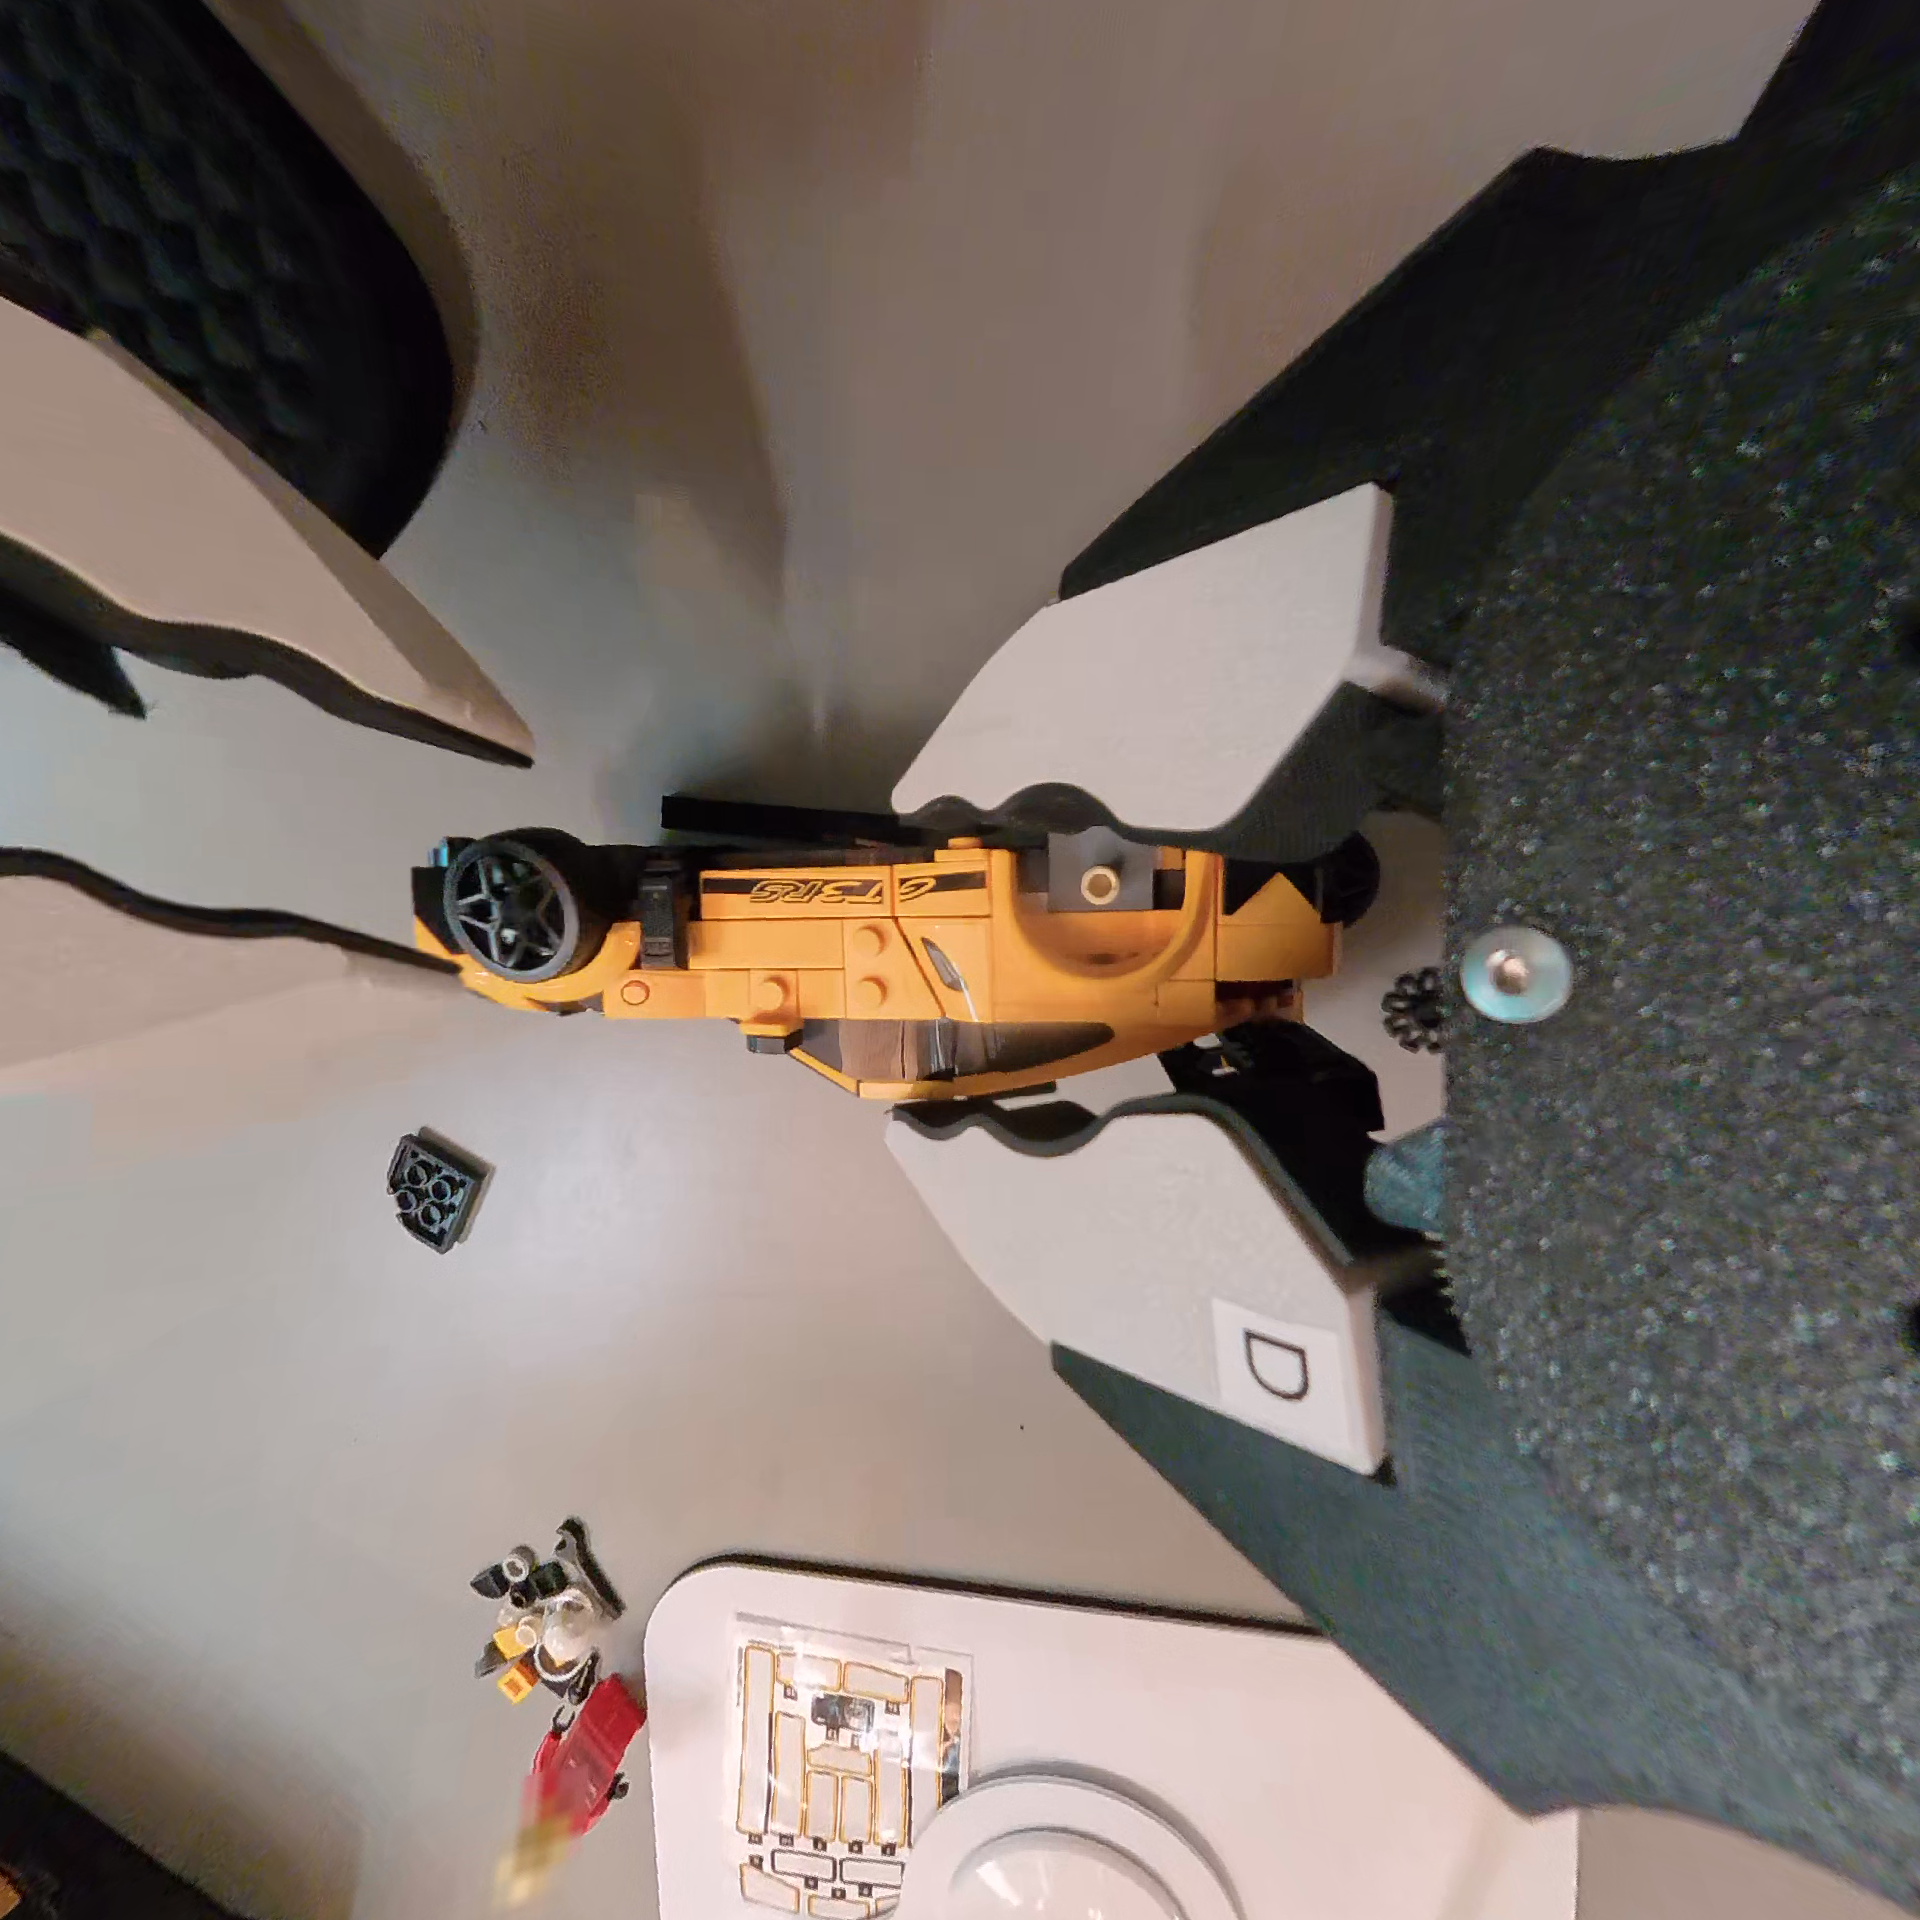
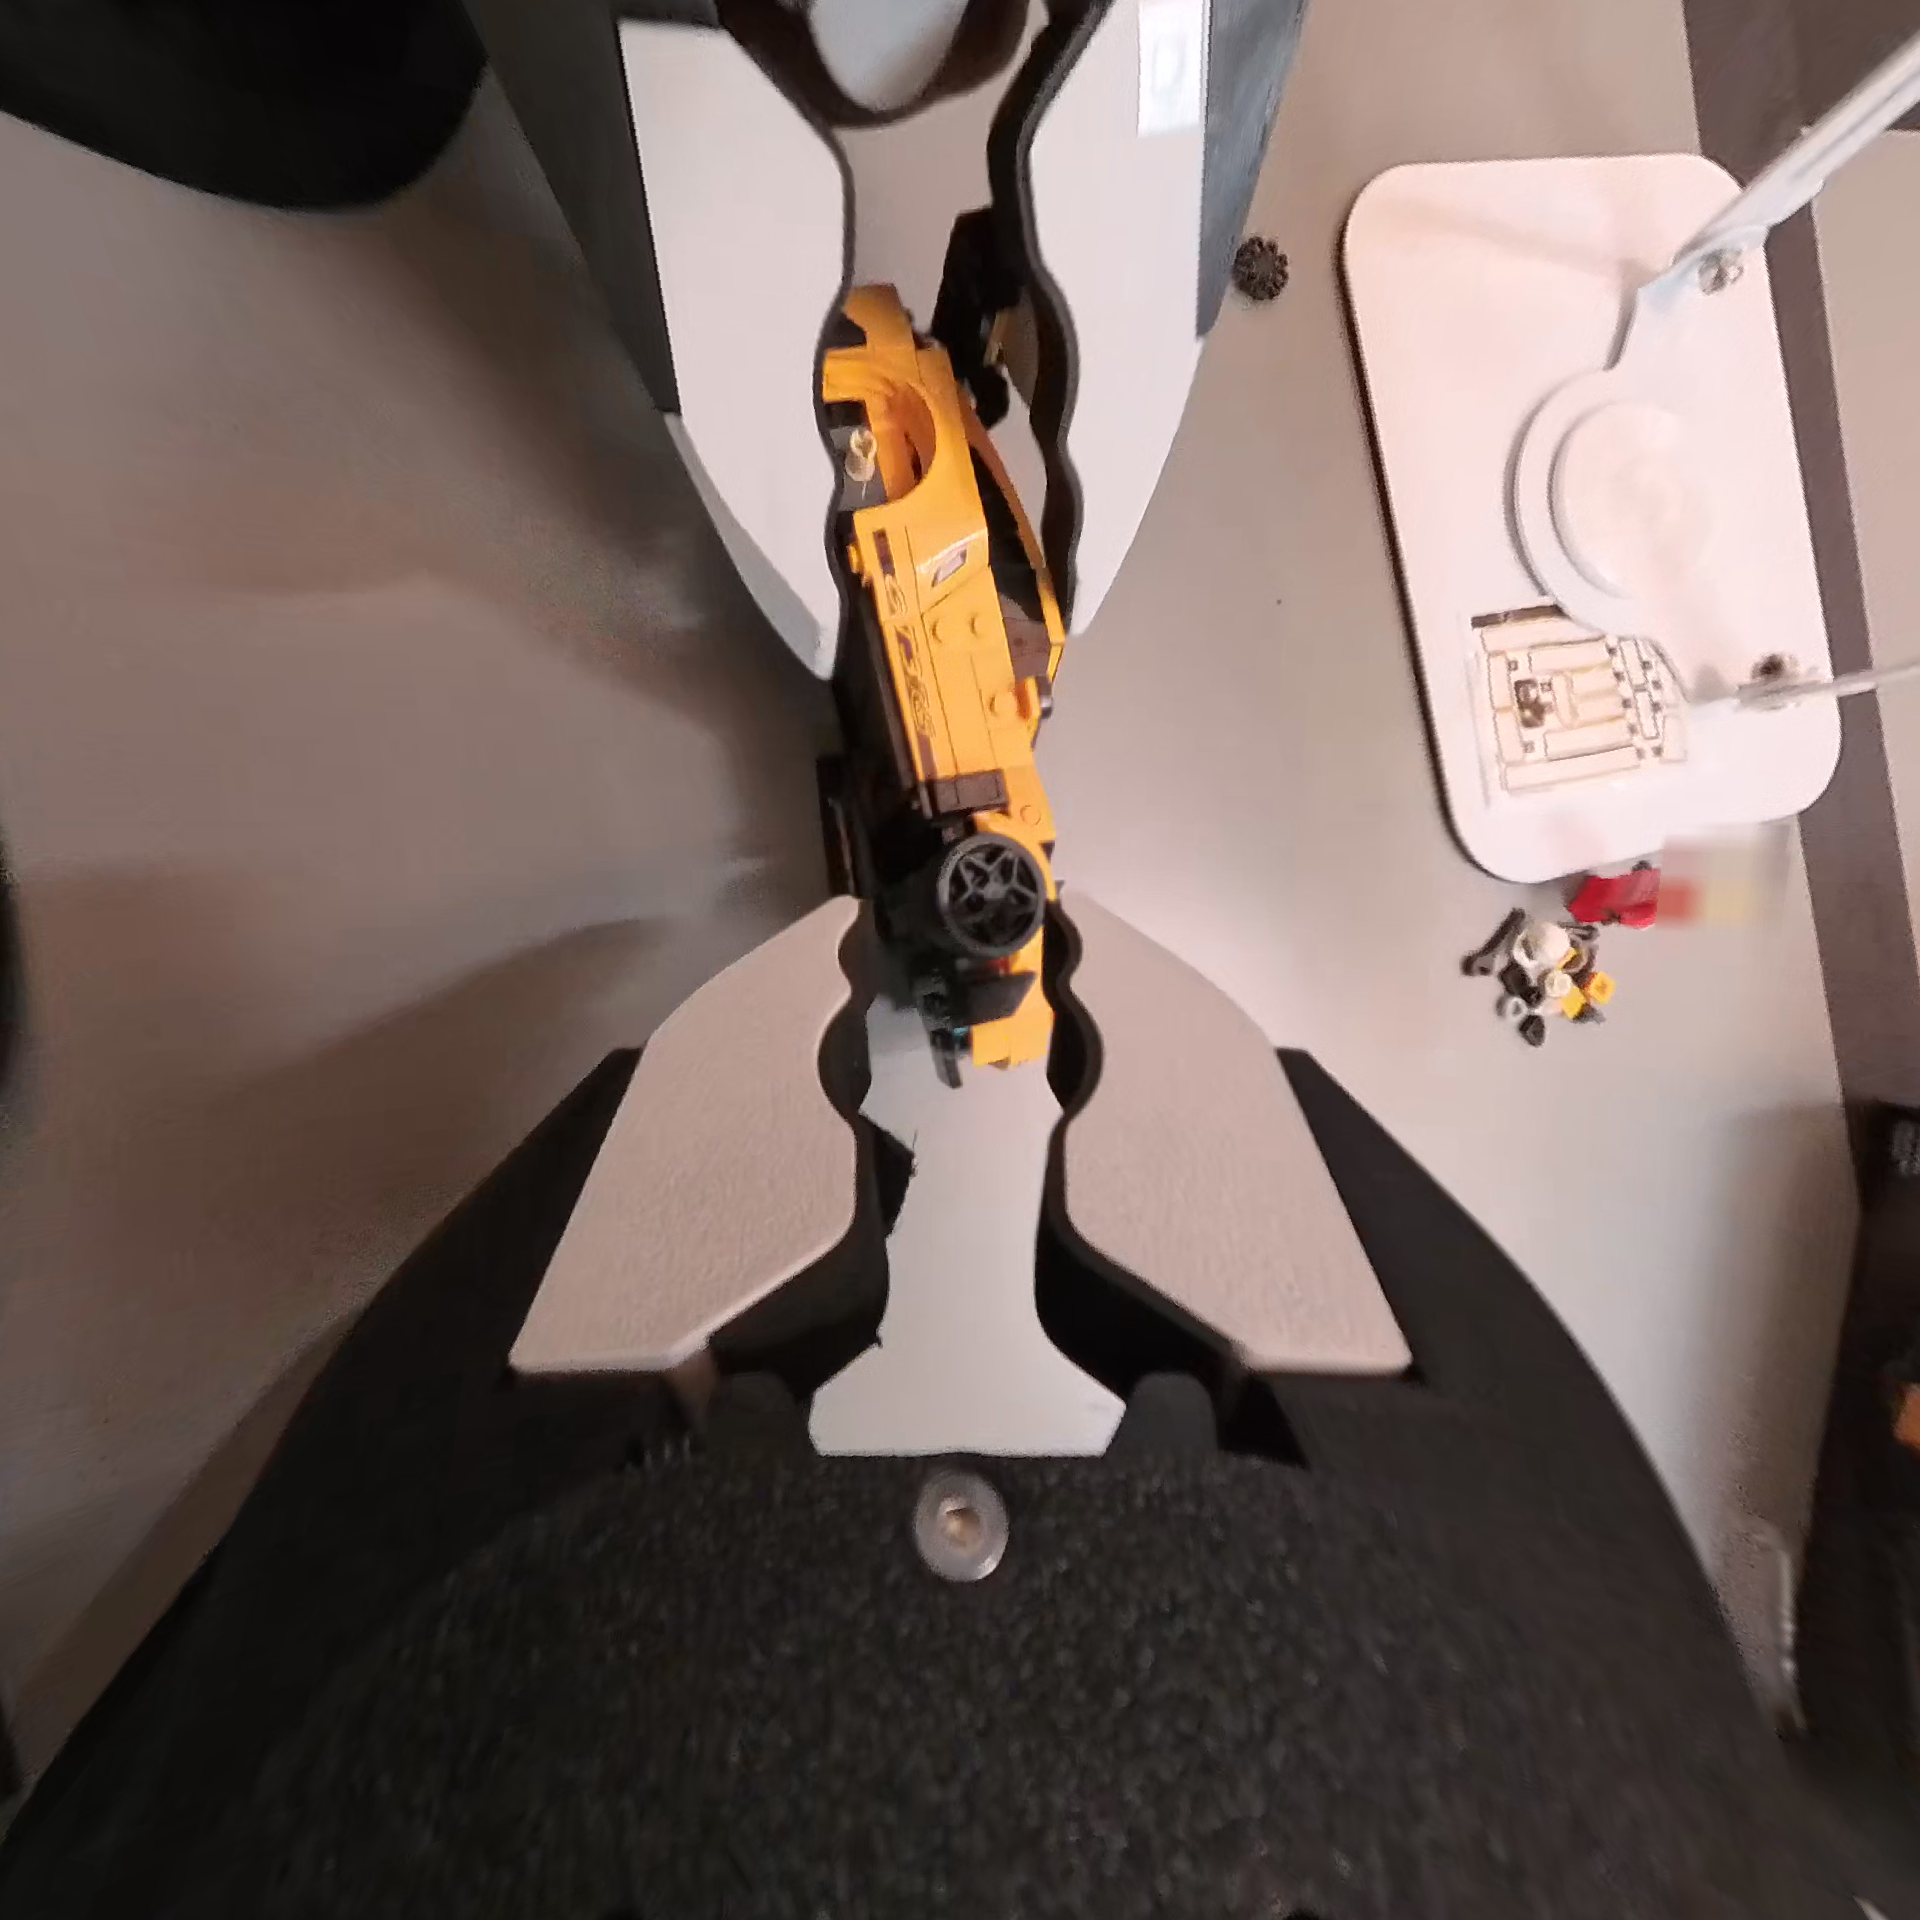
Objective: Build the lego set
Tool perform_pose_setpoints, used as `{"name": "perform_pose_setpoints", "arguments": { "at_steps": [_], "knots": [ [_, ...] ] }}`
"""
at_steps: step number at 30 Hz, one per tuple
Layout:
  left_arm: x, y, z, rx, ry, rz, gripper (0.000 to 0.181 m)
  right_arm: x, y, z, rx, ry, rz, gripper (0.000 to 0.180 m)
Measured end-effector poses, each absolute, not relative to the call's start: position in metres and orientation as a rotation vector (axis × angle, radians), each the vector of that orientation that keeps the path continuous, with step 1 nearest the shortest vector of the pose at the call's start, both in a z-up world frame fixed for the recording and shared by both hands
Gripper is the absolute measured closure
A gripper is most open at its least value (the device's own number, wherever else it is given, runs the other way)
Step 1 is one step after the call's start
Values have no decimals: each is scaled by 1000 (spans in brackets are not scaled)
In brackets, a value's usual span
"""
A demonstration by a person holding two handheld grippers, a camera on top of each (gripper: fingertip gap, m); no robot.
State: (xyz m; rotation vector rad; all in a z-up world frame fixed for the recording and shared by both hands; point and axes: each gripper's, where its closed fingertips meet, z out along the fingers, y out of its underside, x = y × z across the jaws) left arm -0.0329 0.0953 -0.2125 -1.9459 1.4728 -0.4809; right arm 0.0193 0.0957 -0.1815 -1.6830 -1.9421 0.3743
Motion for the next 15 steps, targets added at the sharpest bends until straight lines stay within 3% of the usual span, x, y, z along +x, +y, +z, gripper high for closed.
{"name": "perform_pose_setpoints", "arguments": {
  "at_steps": [3,10,15],
  "knots": [
    [-35,95,-211,-1944,1490,-458,129,20,99,-182,-1693,-1862,414,151],
    [-18,97,-193,-1890,1486,-510,130,15,103,-178,-1674,-1911,353,180],
    [-13,95,-206,-1886,1531,-479,133,13,101,-181,-1732,-1976,423,180]
  ]
}}
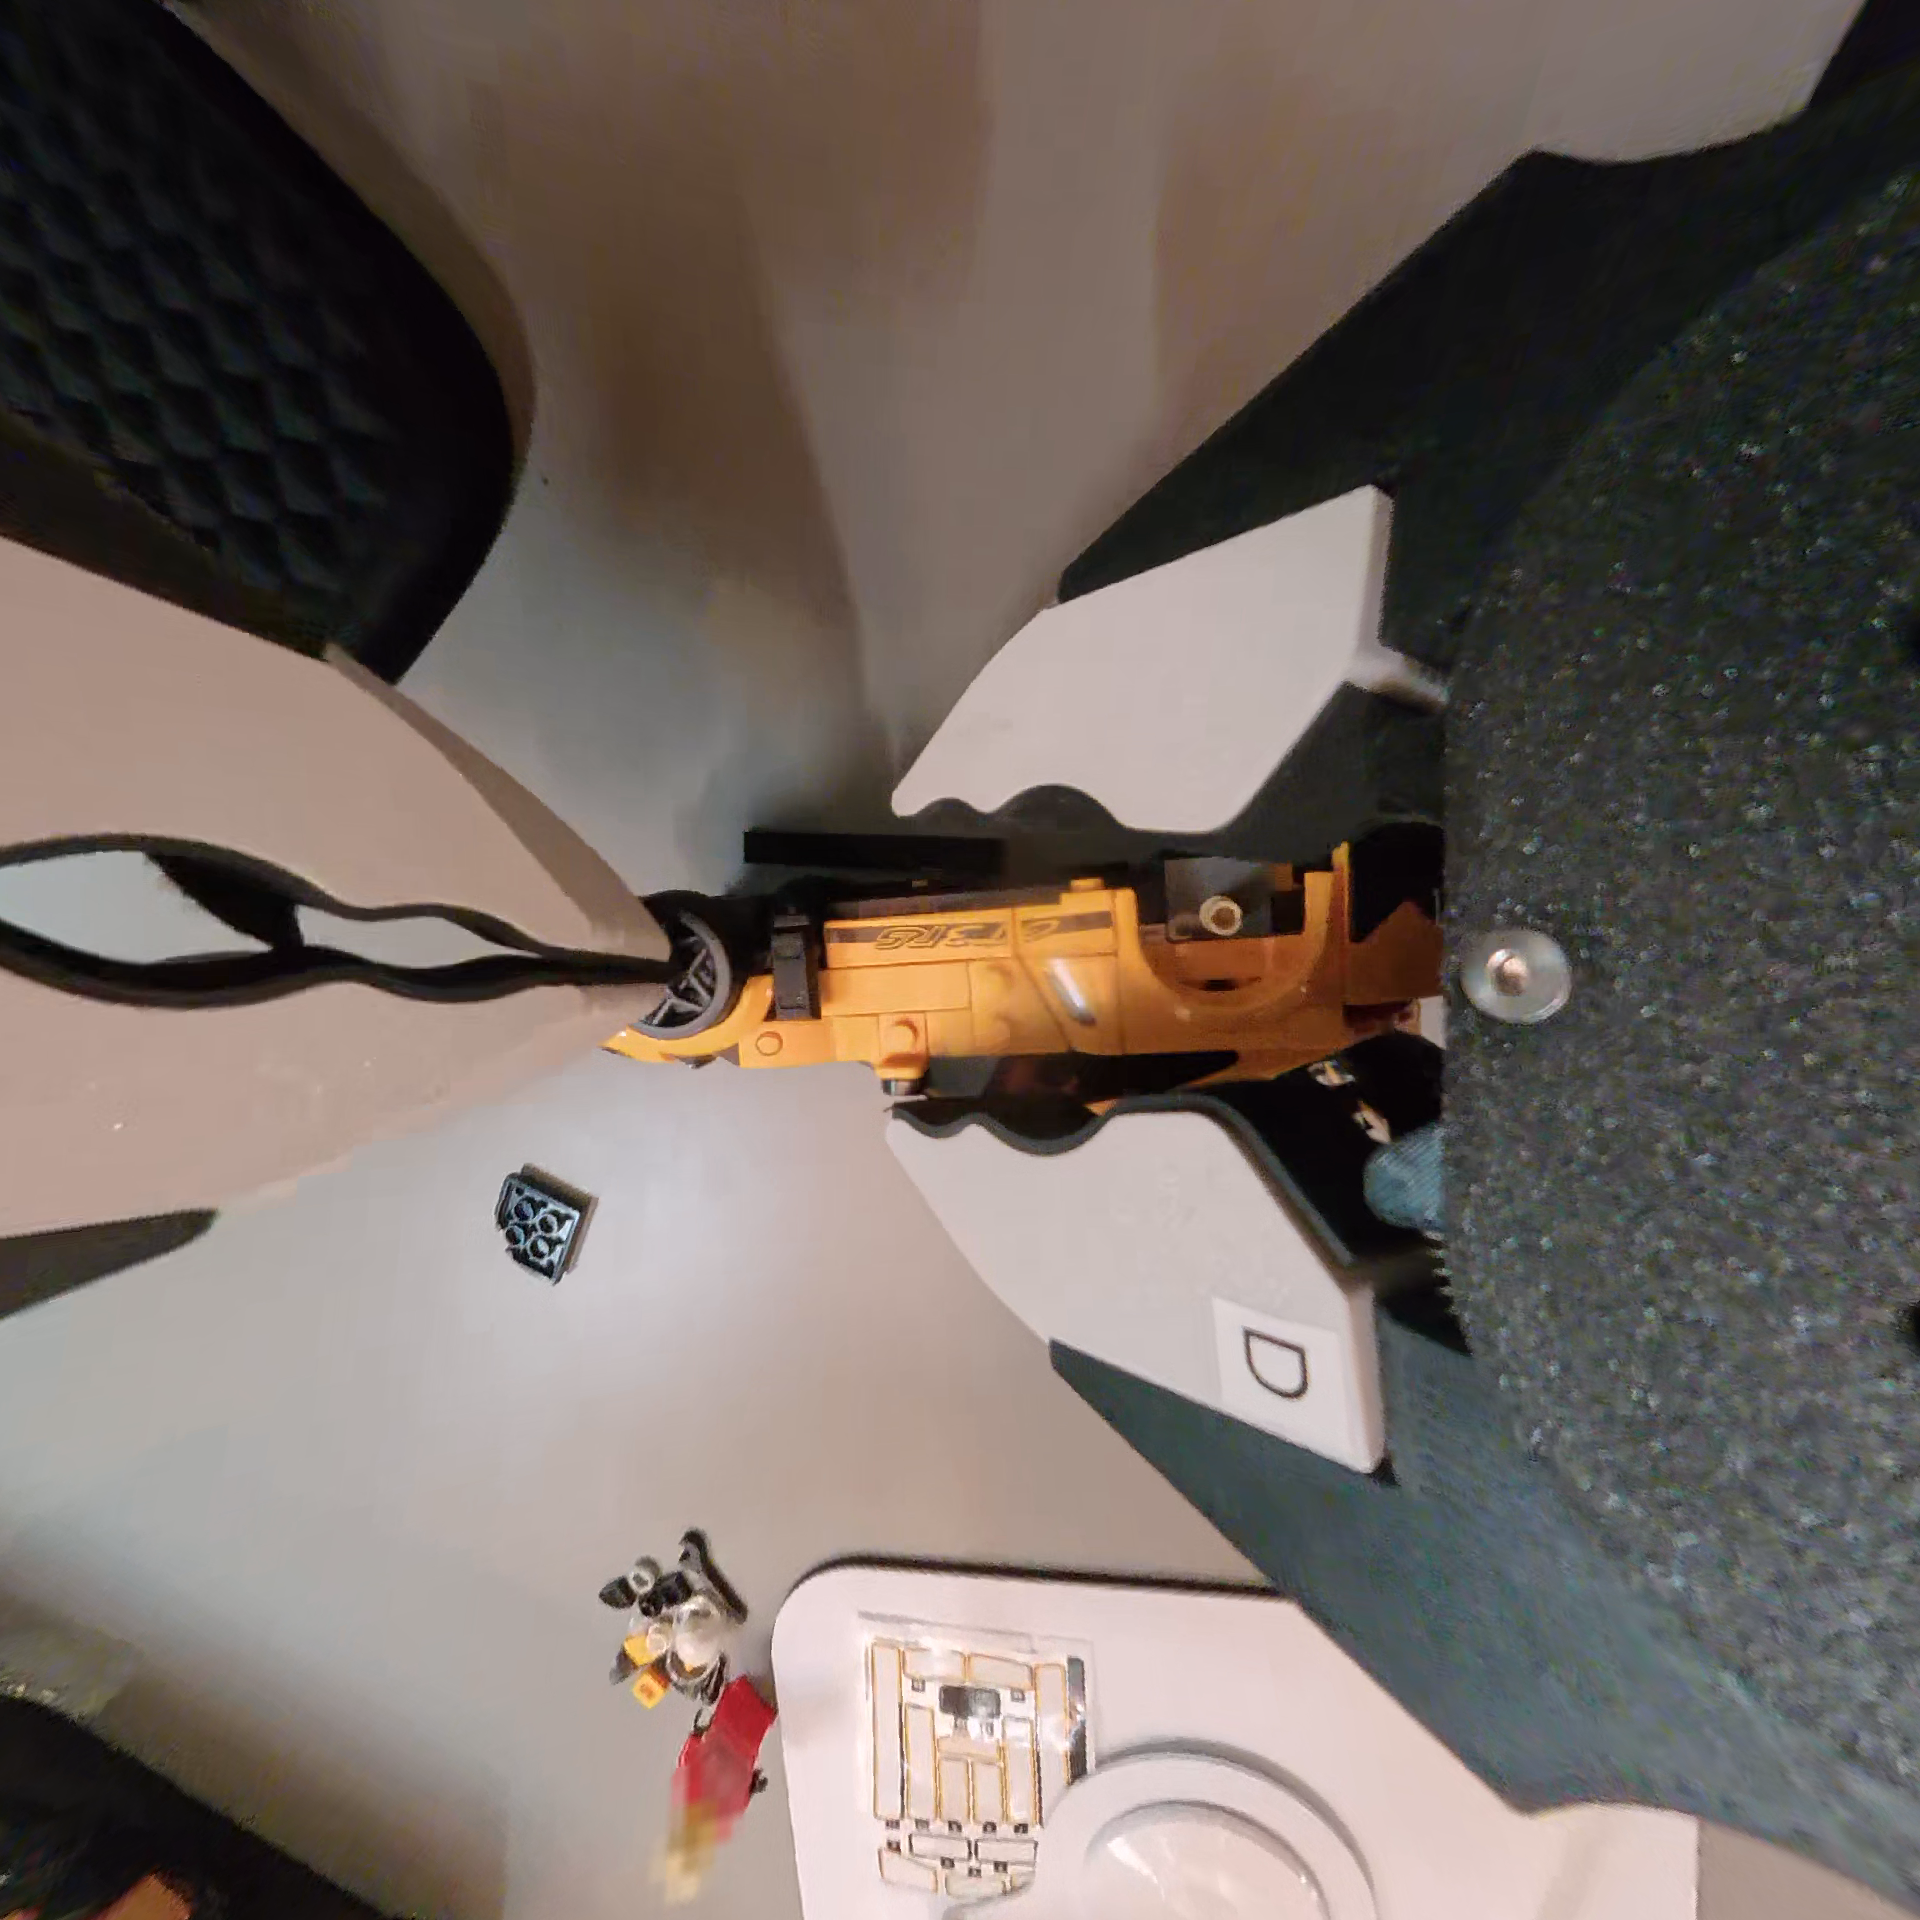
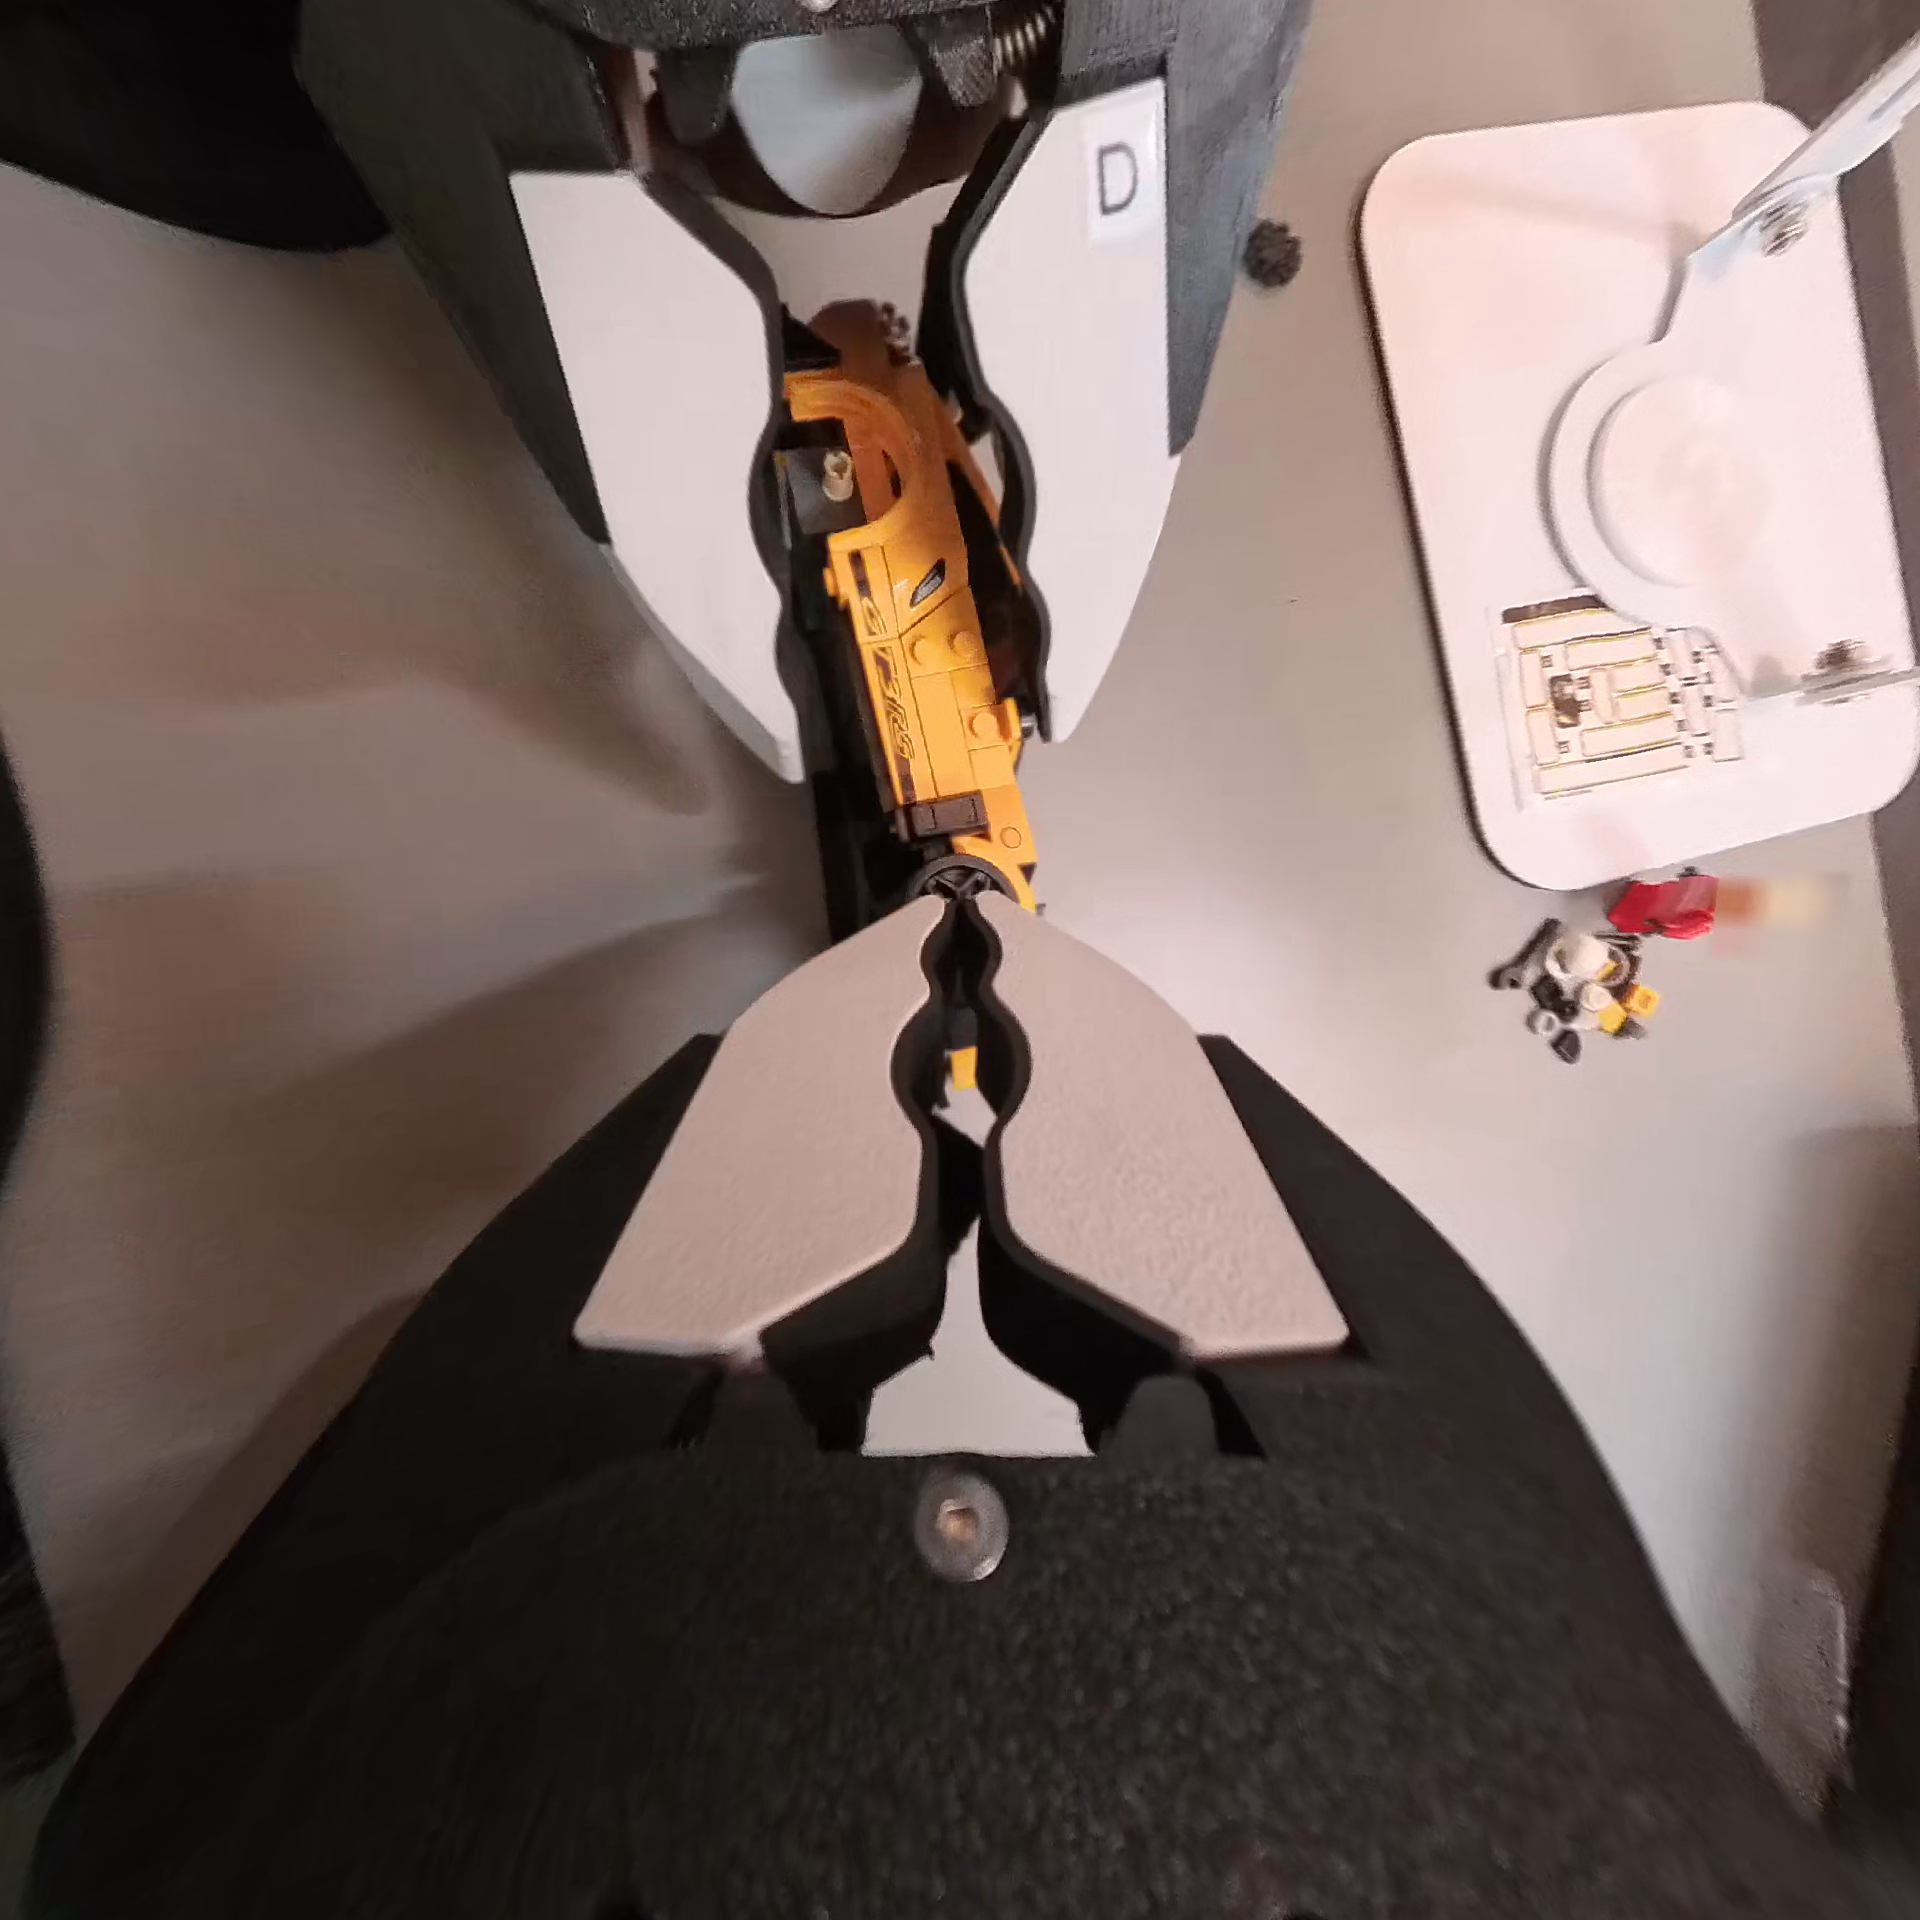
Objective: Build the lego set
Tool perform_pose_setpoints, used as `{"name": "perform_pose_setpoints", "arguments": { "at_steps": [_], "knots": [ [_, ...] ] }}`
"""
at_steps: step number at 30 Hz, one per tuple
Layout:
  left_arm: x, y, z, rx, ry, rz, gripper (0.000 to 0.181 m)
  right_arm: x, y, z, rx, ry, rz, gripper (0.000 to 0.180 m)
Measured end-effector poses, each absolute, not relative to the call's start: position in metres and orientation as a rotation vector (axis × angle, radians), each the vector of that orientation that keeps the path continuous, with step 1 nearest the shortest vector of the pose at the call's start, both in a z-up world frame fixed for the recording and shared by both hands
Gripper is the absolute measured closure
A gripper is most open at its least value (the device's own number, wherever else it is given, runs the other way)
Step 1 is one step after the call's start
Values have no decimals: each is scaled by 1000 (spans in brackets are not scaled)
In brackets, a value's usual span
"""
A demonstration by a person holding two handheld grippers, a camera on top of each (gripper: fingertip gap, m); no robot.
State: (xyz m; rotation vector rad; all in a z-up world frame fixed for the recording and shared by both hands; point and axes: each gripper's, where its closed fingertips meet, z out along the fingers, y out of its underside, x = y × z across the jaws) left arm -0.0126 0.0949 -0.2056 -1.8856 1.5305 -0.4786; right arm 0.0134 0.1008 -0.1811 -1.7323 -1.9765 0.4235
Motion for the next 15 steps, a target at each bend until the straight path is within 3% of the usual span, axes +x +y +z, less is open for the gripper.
{"name": "perform_pose_setpoints", "arguments": {
  "at_steps": [15],
  "knots": [
    [-13,98,-206,-1873,1493,-501,140,14,100,-183,-1905,-2012,609,180]
  ]
}}
